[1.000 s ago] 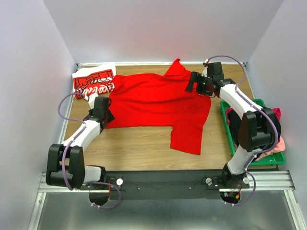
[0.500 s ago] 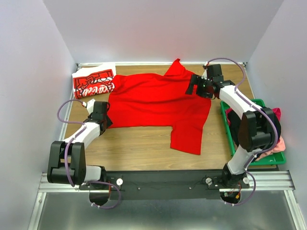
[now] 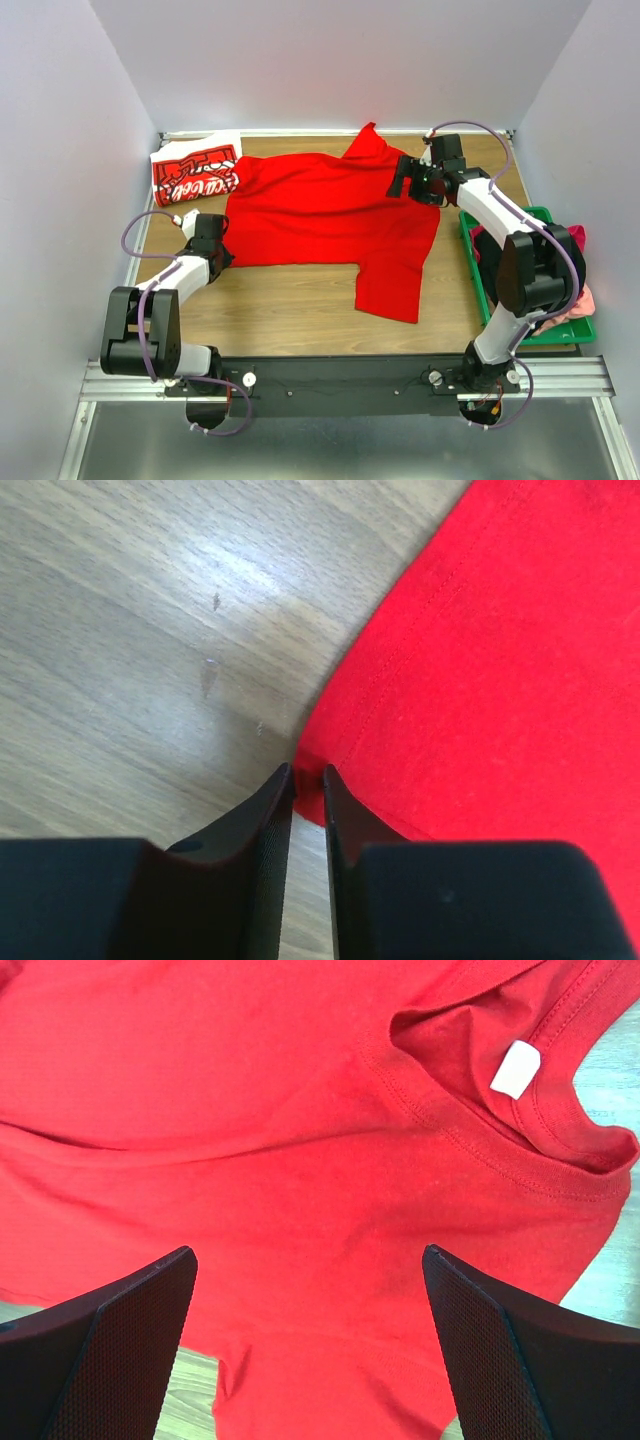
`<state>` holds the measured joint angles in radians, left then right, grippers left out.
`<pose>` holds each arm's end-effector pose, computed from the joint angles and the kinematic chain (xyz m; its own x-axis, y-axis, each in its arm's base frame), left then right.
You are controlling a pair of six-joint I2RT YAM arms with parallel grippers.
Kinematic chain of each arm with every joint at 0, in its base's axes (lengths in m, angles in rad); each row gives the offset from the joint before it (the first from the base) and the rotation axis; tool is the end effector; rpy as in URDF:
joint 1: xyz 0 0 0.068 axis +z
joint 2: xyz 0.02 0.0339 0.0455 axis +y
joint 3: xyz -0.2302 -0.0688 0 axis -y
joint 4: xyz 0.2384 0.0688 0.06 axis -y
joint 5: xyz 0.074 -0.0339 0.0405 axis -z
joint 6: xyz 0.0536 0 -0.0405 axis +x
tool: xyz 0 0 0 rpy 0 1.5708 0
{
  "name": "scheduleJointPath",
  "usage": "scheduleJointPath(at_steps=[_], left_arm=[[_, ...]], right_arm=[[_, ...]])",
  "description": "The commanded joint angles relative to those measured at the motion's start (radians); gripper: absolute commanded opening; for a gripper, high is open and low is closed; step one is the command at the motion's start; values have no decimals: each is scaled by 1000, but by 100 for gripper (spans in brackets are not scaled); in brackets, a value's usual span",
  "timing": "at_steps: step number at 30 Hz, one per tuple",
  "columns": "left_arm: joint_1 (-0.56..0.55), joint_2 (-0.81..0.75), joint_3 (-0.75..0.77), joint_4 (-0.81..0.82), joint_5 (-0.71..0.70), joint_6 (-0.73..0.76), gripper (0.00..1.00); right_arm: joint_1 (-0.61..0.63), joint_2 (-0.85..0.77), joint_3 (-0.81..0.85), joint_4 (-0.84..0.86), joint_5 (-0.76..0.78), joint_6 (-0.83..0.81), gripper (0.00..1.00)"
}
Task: Fold and stack the t-shirts
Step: Fold the tshirt
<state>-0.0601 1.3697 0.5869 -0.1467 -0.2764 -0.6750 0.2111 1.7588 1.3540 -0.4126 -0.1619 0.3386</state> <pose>0.2609 -0.0010 0.1128 -0.5587 -0.5686 -0.6037 -0.5820 0.7875 -0.2031 0.3821 0.0907 0.2083 -0.7772 0.1687 -0.6062 -0.0599 0.9392 0.3381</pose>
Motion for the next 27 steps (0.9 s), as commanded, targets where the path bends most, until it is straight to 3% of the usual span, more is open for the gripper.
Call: scheduleJointPath(at_steps=[1,3,10,14,21,27], left_arm=[[5,20,-33,10,26,-6,7],[6,16,-38,13,32,-3,0],[6,-40,-29,24,57,9,0],[6,-145,-22,13,52,11,0],[6,-234,17,-17,83,29,0],[5,-235,-1,36,169,40,0]], right_arm=[[5,-25,-16,-6,5,-15,100],[4,-30,-19,-6,-2,-19,100],[5,-91,-59,-6,-74,-13,99],[19,-176,-186,-8,-91,8,97],[109,-355,-436,-89,-4,98,93],[264,-462,-526,-239,123,273,89]])
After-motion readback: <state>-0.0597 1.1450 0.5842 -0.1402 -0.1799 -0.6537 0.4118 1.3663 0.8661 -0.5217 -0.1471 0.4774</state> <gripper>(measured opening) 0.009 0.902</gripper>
